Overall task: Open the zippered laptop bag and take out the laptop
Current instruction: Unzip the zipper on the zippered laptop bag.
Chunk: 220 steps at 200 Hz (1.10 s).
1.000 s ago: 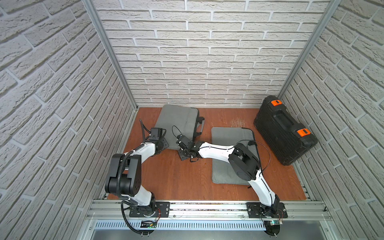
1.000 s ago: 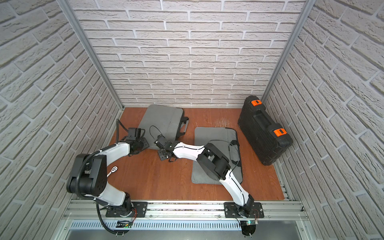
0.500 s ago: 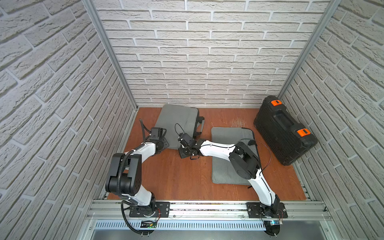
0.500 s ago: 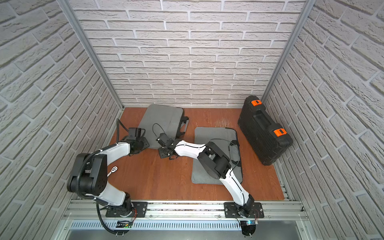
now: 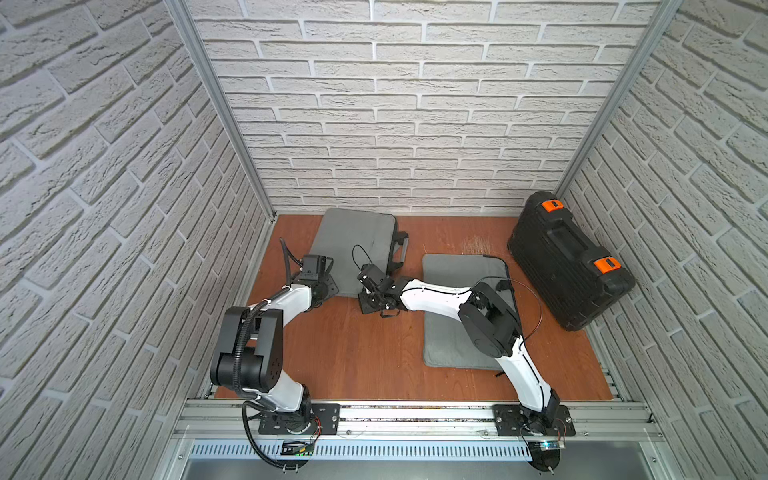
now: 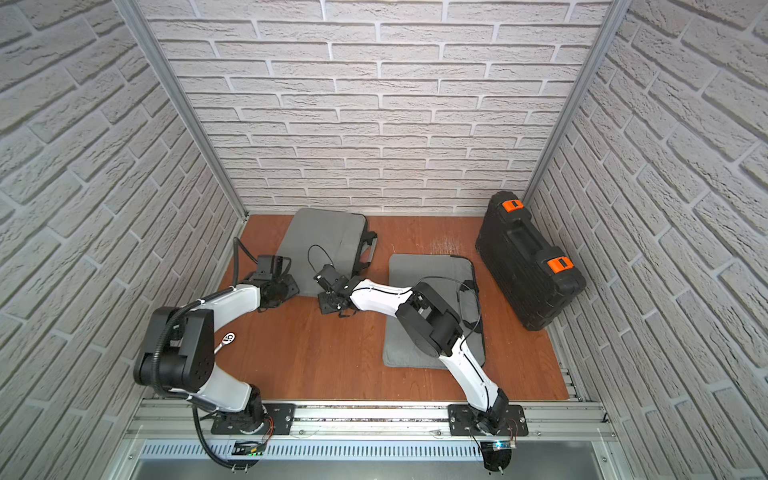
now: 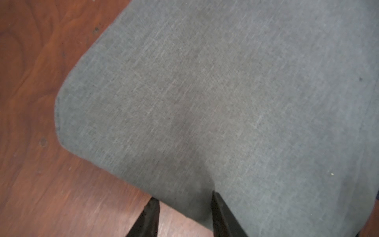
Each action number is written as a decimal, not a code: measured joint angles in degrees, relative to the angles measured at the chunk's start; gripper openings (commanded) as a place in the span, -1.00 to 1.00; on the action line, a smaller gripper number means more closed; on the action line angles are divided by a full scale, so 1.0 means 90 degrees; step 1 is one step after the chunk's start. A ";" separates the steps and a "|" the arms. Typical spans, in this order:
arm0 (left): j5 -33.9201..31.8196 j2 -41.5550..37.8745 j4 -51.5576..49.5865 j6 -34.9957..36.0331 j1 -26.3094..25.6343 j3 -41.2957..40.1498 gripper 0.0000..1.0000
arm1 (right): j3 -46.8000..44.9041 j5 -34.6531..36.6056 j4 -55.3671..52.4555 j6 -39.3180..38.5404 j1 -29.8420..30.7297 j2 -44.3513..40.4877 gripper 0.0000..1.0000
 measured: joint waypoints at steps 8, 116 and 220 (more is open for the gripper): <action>0.0000 -0.0012 -0.0012 0.0000 -0.0002 -0.0002 -0.14 | 0.0000 0.0102 -0.0012 0.0005 0.0000 0.0000 -0.45; 0.0000 0.0017 0.0010 -0.0012 -0.0002 -0.0002 -0.16 | -0.0085 0.1447 0.0083 0.0102 0.0032 0.0002 -0.88; 0.0182 0.0372 0.0444 -0.0155 0.0284 0.0049 -0.36 | -0.0789 0.1435 0.0306 -0.0442 0.0005 -0.0372 -0.88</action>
